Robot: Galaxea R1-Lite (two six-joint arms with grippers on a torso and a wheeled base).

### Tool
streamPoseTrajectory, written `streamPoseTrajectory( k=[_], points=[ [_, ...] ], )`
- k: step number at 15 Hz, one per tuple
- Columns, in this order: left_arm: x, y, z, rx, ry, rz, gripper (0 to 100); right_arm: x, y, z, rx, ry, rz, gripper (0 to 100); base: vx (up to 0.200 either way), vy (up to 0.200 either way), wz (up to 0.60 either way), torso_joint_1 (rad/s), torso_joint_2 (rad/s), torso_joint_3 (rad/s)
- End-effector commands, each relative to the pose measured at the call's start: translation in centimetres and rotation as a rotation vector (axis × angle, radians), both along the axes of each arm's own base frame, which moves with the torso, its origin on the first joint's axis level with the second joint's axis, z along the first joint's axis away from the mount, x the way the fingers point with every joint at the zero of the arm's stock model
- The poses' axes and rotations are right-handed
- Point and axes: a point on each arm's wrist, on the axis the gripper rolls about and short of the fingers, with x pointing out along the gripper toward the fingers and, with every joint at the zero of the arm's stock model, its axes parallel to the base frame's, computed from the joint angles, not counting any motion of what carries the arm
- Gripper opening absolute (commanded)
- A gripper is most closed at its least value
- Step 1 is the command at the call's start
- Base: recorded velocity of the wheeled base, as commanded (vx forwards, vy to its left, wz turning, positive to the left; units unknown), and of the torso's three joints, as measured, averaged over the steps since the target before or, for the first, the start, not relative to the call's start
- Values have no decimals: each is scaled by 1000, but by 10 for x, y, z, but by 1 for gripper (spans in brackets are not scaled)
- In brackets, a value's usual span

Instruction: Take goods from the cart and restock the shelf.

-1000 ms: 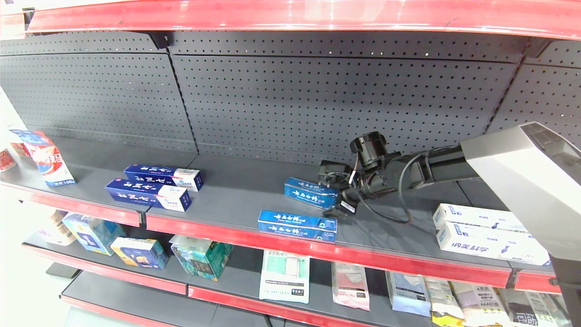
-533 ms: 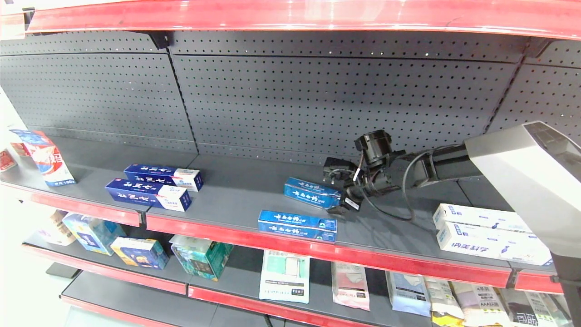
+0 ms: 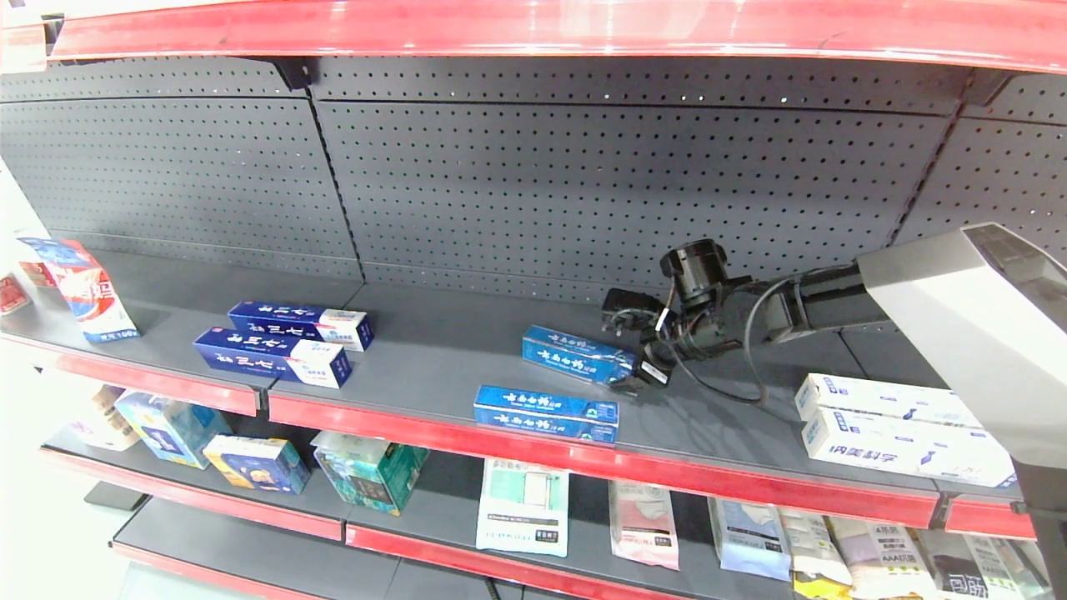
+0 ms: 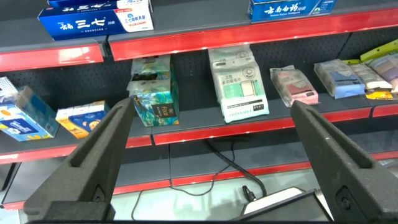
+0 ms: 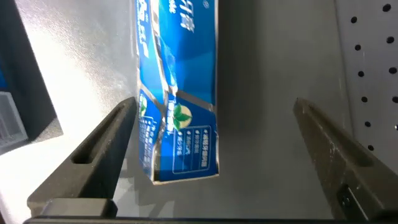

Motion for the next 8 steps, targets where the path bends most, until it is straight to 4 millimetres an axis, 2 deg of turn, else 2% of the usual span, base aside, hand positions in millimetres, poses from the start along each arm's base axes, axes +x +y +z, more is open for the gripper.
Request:
streamPoseTrajectory(
  k=[1, 8],
  points=[
    [0, 0, 0, 1, 2, 0, 100, 2, -2, -3, -1, 4, -6, 100, 0, 0, 0, 0, 0, 0],
    [0, 0, 0, 1, 1, 0, 100, 7, -7, -2, -2, -7, -26, 100, 0, 0, 0, 0, 0, 0]
  ],
)
